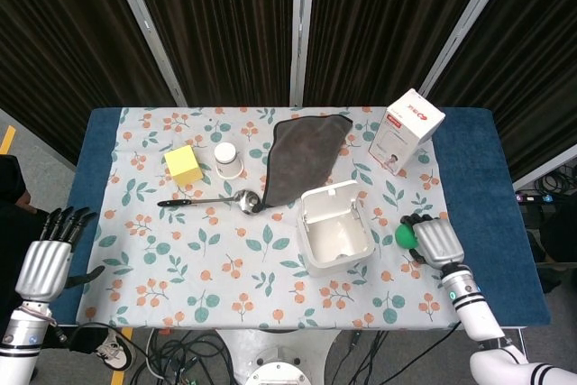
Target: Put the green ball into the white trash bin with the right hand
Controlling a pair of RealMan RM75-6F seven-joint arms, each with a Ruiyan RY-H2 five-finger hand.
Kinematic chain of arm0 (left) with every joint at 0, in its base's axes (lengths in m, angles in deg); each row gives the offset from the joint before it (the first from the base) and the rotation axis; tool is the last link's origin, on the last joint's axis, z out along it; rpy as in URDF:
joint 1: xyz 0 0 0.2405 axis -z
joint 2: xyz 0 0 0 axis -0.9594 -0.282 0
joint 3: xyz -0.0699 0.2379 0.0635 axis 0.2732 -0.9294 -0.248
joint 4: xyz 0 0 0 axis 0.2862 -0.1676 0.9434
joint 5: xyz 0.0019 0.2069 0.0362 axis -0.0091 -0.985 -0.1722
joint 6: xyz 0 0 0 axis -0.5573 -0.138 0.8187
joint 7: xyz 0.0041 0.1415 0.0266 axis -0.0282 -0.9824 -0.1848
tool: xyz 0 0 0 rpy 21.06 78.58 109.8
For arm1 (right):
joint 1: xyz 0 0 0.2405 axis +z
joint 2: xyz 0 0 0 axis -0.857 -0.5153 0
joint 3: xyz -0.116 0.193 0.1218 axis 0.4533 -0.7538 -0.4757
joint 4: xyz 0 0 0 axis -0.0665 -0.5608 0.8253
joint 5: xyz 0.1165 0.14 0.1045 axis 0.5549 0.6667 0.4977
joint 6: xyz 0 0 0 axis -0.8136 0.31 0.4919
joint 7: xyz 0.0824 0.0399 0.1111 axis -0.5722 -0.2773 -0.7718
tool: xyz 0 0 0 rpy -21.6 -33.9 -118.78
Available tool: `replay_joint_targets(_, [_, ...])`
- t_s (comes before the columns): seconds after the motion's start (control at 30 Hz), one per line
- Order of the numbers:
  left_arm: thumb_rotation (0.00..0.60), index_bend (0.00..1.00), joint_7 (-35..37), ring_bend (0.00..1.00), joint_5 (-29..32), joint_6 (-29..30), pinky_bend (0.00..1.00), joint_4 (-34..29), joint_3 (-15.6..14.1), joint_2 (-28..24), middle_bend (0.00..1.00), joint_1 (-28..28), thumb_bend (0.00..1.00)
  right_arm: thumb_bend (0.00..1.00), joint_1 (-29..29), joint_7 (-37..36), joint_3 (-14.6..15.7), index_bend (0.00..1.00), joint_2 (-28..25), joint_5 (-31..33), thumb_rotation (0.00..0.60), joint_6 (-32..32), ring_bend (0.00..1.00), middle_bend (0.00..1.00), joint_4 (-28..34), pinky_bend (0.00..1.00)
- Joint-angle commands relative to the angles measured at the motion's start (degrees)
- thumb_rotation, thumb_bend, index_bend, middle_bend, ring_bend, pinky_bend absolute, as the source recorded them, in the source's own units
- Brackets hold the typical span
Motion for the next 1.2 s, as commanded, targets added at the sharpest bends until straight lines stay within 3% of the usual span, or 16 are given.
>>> replay_joint_targets(0.03, [0.600, 0.14, 0.00, 0.05, -0.10, 0.14, 0.07, -0.09, -0.01, -0.10, 0.11, -0.05, 0.00, 0.26, -1.34, -3.94, -0.27, 0.51, -2.35, -2.50, 0.600, -3.83, 0.38, 0.44, 1.59, 0.57])
replay_joint_targets(0.2, [0.600, 0.14, -0.52, 0.05, -0.17, 0.17, 0.07, -0.48, 0.10, -0.21, 0.11, 0.06, 0.00, 0.26, -4.27, -12.03, -0.87, 0.53, -8.90, -8.29, 0.600, -12.31, 0.38, 0.46, 6.44, 0.57])
replay_joint_targets(0.4, [0.600, 0.14, -1.19, 0.05, -0.19, -0.15, 0.07, -0.94, 0.13, -0.15, 0.11, 0.30, 0.00, 0.26, -5.91, -15.01, -1.33, 0.54, -14.28, -15.86, 0.600, -20.57, 0.38, 0.46, 12.05, 0.57])
replay_joint_targets(0.6, [0.600, 0.14, -1.26, 0.05, -0.19, -0.46, 0.07, -1.35, 0.18, -0.37, 0.11, 0.53, 0.00, 0.25, -2.76, -18.52, -1.82, 0.53, -15.90, -21.33, 0.600, -19.57, 0.38, 0.46, 17.61, 0.57])
replay_joint_targets(0.73, [0.600, 0.14, -1.41, 0.05, -0.41, -0.53, 0.07, -1.46, 0.11, -0.41, 0.11, 0.67, 0.00, 0.23, -0.29, -16.35, -2.56, 0.50, -15.11, -22.62, 0.600, -17.24, 0.38, 0.44, 18.92, 0.57])
replay_joint_targets(0.83, [0.600, 0.14, -1.12, 0.05, -0.15, -0.60, 0.07, -1.18, 0.07, -0.25, 0.11, 0.56, 0.00, 0.21, 1.37, -14.50, -2.54, 0.38, -14.64, -21.89, 0.600, -14.00, 0.36, 0.40, 20.20, 0.56])
replay_joint_targets(0.93, [0.600, 0.14, -0.78, 0.05, 0.11, -0.88, 0.07, -0.73, -0.07, -0.02, 0.11, 0.49, 0.00, 0.10, 3.17, -15.56, -2.13, 0.05, -14.83, -21.70, 0.600, -10.67, 0.27, 0.26, 21.56, 0.47])
replay_joint_targets(1.03, [0.600, 0.14, -0.56, 0.05, 0.35, -1.00, 0.07, -0.38, -0.07, 0.16, 0.11, 0.44, 0.00, 0.01, 4.35, -17.29, -2.14, 0.00, -14.24, -23.17, 0.600, -10.41, 0.15, 0.13, 21.20, 0.34])
replay_joint_targets(1.2, [0.600, 0.14, -0.06, 0.05, 0.58, -1.07, 0.07, 0.16, -0.03, 0.33, 0.11, 0.39, 0.00, 0.00, 4.82, -19.39, -1.85, 0.00, -13.95, -25.12, 0.600, -11.88, 0.00, 0.03, 20.27, 0.17])
